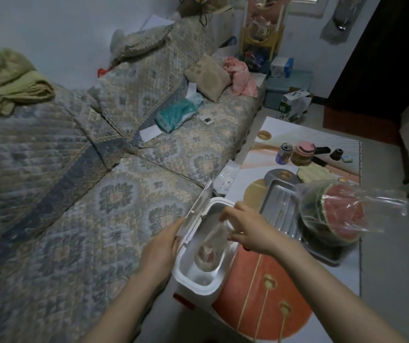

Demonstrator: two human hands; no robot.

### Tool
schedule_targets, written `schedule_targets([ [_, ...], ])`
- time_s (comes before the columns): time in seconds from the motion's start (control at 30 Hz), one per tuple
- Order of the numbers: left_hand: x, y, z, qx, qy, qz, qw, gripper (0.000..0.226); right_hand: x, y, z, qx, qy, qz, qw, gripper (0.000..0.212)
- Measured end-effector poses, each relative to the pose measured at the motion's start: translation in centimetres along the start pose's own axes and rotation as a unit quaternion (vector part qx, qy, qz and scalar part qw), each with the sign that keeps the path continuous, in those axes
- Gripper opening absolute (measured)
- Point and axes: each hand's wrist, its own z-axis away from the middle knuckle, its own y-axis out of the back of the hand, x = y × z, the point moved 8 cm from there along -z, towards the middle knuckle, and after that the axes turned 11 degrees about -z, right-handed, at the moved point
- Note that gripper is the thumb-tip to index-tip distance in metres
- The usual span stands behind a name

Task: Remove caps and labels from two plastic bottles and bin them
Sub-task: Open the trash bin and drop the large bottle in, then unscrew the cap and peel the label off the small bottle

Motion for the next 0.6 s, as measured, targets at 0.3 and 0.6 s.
schedule_targets([
  [0.3,1.5,-1.1,0.4,-0.002,-0.015,-0.002,1.000,0.049,5.7,-7.2,0.7,-0.004,-0.096,0.017,0.995,0.043],
  [0.6,2.3,-1.4,1.2,-0.009,-0.036,-0.009,0.999,0.054,7.3,-9.0,1.0,0.016,-0.163,0.059,0.985,0.053],
])
